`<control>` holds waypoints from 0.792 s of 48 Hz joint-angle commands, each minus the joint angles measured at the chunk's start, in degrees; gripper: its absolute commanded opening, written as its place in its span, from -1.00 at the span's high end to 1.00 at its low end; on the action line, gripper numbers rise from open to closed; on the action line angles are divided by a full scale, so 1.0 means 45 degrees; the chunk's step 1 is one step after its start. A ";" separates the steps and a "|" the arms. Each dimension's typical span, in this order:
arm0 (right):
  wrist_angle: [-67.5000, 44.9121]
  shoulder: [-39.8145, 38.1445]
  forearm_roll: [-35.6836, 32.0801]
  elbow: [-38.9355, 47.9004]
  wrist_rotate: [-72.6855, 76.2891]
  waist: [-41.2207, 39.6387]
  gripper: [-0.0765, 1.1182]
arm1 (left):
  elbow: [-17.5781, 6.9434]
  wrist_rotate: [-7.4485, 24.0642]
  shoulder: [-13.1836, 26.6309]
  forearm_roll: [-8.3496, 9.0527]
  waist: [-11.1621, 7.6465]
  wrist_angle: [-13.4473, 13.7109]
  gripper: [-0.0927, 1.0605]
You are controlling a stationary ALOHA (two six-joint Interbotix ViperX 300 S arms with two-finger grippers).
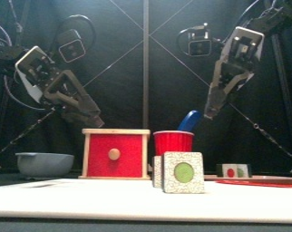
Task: Place sushi on board then cut the sushi with the knife then place the pieces on the plate
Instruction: Place the 4 sushi pieces on the plate
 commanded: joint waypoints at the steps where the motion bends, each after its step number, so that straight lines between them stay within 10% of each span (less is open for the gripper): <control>1: -0.0723 0.0801 0.0215 -0.0840 -0.0020 0.0469 -0.42 | -0.0273 0.0000 -0.0039 -0.0020 0.0039 -0.0078 -0.66; 38: 0.0352 0.5117 -0.0371 -0.4004 -0.0098 0.1523 -0.42 | -0.0156 0.0020 -0.0059 -0.0020 -0.0020 -0.0078 -0.66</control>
